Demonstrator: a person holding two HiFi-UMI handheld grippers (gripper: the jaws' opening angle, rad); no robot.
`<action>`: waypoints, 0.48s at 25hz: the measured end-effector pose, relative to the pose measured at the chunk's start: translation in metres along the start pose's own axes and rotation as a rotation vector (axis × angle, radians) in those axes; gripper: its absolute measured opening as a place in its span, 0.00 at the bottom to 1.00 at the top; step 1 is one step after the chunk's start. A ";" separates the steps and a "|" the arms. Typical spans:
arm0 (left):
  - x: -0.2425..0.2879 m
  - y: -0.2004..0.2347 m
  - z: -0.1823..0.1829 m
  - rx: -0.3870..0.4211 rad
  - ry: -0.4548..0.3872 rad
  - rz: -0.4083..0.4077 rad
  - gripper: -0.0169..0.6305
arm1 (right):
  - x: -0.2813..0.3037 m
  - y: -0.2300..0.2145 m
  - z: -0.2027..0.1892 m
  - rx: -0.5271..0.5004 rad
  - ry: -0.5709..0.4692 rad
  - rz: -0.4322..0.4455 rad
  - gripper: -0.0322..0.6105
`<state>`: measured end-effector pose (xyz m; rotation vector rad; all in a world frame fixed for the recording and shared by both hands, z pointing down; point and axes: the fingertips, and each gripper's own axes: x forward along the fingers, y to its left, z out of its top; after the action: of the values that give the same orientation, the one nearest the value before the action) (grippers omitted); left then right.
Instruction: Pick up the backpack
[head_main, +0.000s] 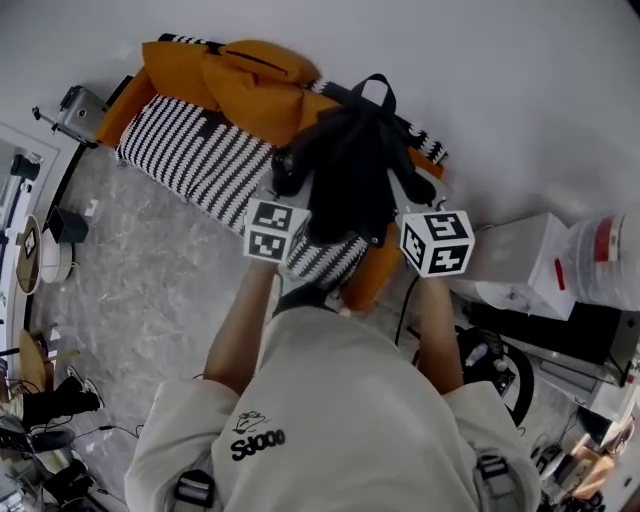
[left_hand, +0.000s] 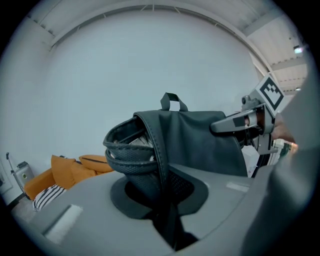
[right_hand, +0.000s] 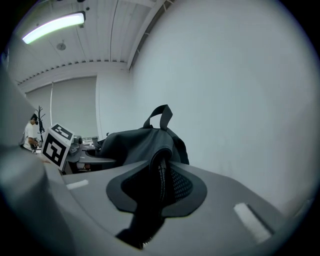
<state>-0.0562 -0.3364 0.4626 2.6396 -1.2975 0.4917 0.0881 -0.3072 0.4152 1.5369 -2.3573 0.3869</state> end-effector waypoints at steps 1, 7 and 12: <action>-0.007 -0.001 0.006 0.006 -0.010 0.008 0.11 | -0.005 0.004 0.005 -0.004 -0.013 0.006 0.15; -0.047 -0.008 0.037 0.046 -0.063 0.043 0.11 | -0.035 0.024 0.031 -0.015 -0.069 0.033 0.15; -0.077 -0.014 0.054 0.040 -0.090 0.059 0.11 | -0.056 0.042 0.049 -0.032 -0.090 0.055 0.15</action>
<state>-0.0776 -0.2860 0.3848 2.6912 -1.4090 0.4158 0.0660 -0.2627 0.3462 1.5071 -2.4663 0.2964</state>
